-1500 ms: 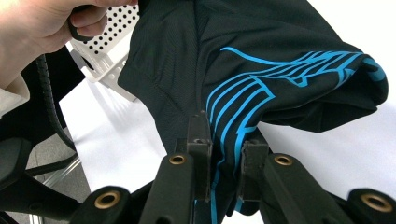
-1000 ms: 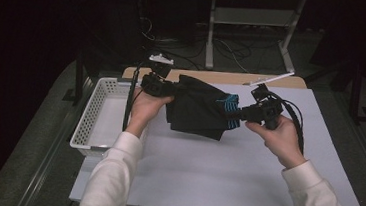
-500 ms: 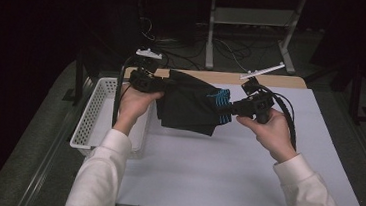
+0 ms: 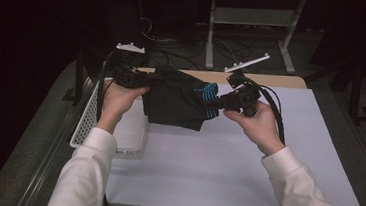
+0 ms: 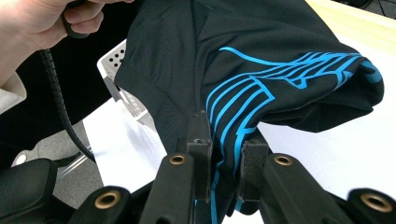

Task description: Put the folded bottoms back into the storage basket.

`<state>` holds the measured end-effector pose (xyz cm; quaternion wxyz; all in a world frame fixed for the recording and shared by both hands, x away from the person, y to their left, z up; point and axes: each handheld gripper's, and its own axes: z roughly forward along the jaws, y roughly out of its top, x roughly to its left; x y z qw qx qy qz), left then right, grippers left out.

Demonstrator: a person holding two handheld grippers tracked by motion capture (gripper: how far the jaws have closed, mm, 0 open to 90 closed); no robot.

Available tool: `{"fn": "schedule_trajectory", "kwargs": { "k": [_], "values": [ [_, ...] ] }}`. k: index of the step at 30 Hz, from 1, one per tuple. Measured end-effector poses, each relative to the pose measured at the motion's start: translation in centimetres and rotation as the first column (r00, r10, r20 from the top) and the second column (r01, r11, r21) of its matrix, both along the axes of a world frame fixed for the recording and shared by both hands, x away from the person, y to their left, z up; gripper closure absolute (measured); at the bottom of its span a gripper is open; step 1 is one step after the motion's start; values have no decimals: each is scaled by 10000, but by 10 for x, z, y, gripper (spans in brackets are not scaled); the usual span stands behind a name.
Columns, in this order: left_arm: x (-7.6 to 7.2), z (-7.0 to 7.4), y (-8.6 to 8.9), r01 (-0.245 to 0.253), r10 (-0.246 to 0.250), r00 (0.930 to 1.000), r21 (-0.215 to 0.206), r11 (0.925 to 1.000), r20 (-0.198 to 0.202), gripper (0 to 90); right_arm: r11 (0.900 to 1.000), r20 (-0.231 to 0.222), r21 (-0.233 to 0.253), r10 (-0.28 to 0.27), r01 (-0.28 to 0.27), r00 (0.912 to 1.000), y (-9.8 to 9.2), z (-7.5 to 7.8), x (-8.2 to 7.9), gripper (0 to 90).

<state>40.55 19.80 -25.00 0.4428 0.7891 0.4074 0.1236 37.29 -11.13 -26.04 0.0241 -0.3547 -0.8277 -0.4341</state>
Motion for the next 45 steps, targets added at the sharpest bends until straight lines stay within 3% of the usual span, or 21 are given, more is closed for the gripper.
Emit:
{"fn": "schedule_trajectory", "kwargs": {
  "k": [24,45],
  "values": [
    [-11,11,44,-585,586,9982,-107,9982,159,790,9991,45,-52,416,-416,9991,45,12,6,778],
    [-19,14,81,-1203,1207,9925,-196,9925,201,790,9962,129,-117,865,-863,9962,84,18,10,778]
  ]
}}
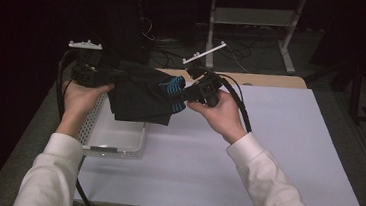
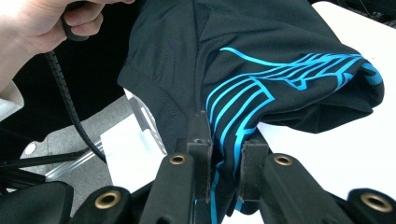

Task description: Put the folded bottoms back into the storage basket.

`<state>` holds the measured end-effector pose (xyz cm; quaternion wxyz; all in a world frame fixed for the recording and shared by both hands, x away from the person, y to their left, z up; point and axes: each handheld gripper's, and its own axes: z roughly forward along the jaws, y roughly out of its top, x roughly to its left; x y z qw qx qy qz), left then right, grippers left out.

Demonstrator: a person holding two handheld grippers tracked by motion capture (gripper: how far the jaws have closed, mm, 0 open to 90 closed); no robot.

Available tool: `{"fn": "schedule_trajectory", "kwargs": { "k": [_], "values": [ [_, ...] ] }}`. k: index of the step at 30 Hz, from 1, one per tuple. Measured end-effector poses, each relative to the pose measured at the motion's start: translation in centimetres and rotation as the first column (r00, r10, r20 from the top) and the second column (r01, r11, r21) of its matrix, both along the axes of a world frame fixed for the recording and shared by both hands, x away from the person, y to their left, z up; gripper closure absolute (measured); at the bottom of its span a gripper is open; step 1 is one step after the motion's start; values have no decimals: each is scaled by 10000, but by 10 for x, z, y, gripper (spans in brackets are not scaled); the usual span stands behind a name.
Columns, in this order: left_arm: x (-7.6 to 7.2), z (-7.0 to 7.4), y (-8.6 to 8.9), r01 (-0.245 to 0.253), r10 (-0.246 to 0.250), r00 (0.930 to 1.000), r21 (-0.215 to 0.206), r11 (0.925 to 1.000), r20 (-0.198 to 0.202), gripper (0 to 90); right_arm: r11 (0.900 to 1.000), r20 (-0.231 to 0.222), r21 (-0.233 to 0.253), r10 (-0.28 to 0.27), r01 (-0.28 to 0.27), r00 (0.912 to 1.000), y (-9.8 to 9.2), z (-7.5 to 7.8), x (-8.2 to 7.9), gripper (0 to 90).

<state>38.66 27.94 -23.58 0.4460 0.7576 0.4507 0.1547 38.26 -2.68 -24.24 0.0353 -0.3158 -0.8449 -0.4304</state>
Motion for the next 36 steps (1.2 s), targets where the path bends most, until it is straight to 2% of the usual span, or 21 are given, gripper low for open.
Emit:
{"fn": "schedule_trajectory", "kwargs": {
  "k": [15,30,36],
  "values": [
    [-2,-3,22,-426,426,9991,-5,9991,-25,790,9999,56,6,106,-106,9999,23,-4,5,778],
    [0,-14,38,-858,864,9959,255,9960,-252,790,9998,-73,-136,148,-149,9999,48,-18,13,778],
    [1,-16,46,-1045,1053,9940,292,9941,-284,790,9998,-135,-43,174,-175,9998,56,-25,16,778]
  ]
}}
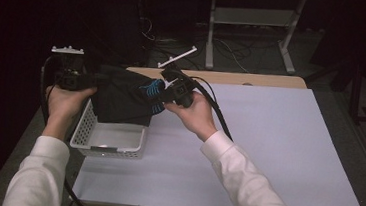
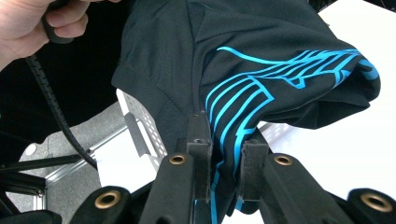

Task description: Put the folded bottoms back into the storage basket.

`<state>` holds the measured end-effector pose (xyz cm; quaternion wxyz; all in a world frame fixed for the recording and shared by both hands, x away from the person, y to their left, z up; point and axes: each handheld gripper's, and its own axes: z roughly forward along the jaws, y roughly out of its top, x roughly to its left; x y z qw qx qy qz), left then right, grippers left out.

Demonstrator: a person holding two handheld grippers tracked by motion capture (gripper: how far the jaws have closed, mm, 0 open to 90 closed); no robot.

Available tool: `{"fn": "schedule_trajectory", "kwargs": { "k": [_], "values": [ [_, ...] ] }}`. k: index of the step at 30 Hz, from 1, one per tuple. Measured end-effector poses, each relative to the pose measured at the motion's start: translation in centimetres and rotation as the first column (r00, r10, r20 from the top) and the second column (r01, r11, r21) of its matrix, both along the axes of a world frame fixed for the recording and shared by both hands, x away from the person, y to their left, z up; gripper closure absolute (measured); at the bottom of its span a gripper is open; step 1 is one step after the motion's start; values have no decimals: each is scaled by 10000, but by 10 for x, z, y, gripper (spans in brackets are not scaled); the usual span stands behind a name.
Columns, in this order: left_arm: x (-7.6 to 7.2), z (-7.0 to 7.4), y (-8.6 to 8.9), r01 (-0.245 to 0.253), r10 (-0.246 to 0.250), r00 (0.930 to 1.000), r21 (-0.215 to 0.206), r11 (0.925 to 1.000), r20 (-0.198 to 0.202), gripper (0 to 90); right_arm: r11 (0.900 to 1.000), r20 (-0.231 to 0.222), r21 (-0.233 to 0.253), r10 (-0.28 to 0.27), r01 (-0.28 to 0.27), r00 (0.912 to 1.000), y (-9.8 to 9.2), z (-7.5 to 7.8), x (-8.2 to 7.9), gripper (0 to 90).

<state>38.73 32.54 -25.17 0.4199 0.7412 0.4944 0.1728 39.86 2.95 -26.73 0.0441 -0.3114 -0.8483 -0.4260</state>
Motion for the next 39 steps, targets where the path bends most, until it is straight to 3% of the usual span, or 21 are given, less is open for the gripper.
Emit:
{"fn": "schedule_trajectory", "kwargs": {
  "k": [24,39],
  "values": [
    [4,-18,29,-603,604,9980,44,9982,-206,790,9997,-273,231,3,3,9996,33,-23,10,778],
    [6,-39,46,-994,994,9942,41,9950,-413,790,9994,-508,351,-55,73,9987,49,-43,17,778]
  ]
}}
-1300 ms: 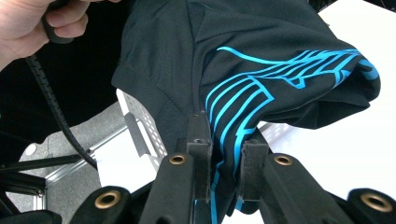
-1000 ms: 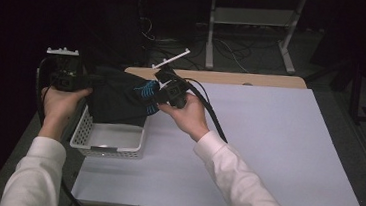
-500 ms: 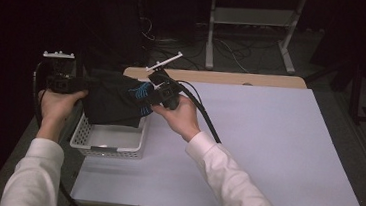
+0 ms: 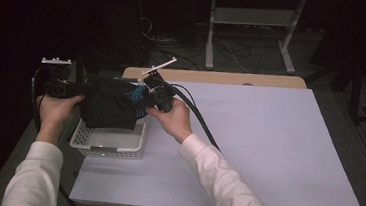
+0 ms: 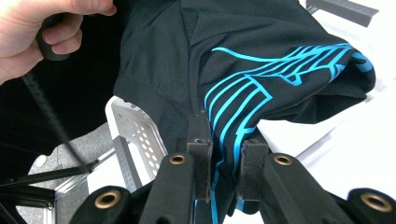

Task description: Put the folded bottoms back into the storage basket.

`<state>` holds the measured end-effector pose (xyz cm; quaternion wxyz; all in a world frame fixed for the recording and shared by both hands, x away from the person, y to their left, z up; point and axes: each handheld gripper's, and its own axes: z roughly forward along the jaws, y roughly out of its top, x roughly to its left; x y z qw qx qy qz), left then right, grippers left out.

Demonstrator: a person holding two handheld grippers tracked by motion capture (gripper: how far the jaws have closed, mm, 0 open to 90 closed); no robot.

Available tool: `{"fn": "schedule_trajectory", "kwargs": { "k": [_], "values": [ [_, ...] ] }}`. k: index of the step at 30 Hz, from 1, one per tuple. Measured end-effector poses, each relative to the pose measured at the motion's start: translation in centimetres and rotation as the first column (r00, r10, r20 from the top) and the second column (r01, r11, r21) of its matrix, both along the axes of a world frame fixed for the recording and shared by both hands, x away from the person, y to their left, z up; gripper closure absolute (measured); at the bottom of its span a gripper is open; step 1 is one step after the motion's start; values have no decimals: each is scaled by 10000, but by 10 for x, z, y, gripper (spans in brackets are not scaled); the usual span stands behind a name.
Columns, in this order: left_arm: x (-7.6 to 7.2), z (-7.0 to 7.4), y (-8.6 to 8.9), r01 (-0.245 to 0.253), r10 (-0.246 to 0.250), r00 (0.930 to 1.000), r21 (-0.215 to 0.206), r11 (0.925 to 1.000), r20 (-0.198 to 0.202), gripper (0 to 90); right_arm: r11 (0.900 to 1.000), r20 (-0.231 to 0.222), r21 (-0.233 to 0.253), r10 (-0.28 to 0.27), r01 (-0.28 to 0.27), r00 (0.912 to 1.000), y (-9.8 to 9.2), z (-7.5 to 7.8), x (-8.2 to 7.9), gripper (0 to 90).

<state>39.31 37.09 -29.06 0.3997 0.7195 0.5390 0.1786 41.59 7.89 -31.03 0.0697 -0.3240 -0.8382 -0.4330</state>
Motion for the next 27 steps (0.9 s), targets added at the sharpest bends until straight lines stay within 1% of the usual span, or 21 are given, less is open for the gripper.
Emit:
{"fn": "schedule_trajectory", "kwargs": {
  "k": [2,5,12,13,15,17,22,27],
  "values": [
    [1,-3,2,-70,70,10000,-71,9999,1,790,10000,0,-15,-13,13,10000,3,-2,0,779],
    [2,-8,3,-133,133,9999,-67,9999,-54,790,9999,81,-116,6,-5,10000,7,-5,-1,779],
    [5,-17,6,-253,252,9996,-95,9996,-88,789,9998,72,-192,-16,17,10000,12,-11,-1,779],
    [5,-18,6,-251,251,9996,-25,9997,-94,789,9998,75,-193,-26,28,10000,13,-12,-1,778],
    [6,-21,6,-234,239,9995,254,9994,-183,789,9998,106,-176,-41,43,9999,15,-14,-1,779],
    [8,-24,6,-235,247,9993,424,9988,-292,789,9999,40,-140,-65,65,10000,17,-17,-1,779],
    [10,-28,7,-247,265,9990,490,9985,-350,789,9996,-19,-272,-35,35,10000,23,-25,-2,779],
    [14,-32,6,-201,222,9990,522,9984,-383,789,9993,58,-379,-40,42,10000,26,-29,-2,779]
  ]
}}
